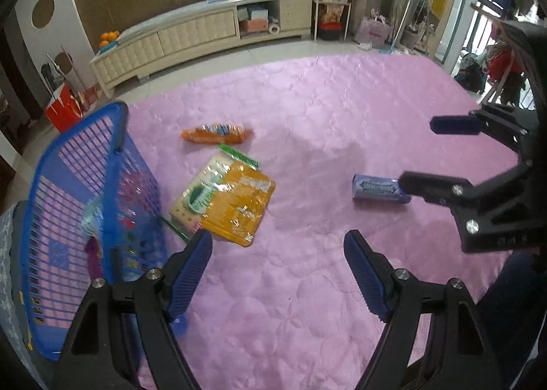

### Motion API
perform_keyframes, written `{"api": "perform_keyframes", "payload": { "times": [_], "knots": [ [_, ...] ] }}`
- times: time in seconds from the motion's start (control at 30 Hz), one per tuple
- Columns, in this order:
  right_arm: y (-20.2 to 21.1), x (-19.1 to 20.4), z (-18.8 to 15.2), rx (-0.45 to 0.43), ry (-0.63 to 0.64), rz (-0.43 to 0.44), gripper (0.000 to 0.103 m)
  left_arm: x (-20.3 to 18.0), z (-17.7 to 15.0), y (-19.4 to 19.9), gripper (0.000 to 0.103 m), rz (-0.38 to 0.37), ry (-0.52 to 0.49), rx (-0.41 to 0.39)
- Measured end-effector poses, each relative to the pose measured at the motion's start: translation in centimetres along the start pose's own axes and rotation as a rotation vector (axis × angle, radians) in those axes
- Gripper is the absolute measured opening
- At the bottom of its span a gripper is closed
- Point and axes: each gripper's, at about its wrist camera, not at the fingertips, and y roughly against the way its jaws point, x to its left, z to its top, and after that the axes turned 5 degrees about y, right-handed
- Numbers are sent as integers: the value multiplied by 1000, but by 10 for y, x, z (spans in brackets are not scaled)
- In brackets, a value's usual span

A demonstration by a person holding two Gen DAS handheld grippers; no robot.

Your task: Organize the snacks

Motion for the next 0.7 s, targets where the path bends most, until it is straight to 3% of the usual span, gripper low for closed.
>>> {"api": "perform_keyframes", "payload": {
  "times": [0.27, 0.47, 0.53, 0.6, 0.7],
  "knots": [
    [-63, -13, -25, 174, 31, -12, 85, 11, -1, -55, 78, 46, 22, 54],
    [-89, -28, -31, 215, -31, 30, 85, 27, 8, -73, 78, 41, 54, 64],
    [-95, -32, -32, 216, -55, 52, 77, 25, 9, -78, 78, 68, 30, 62],
    [-97, -31, -32, 202, -60, 53, 55, 27, 11, -82, 78, 73, 12, 51],
    [-97, -24, -29, 186, -21, 31, 45, 33, 15, -88, 78, 68, 12, 42]
  ]
}}
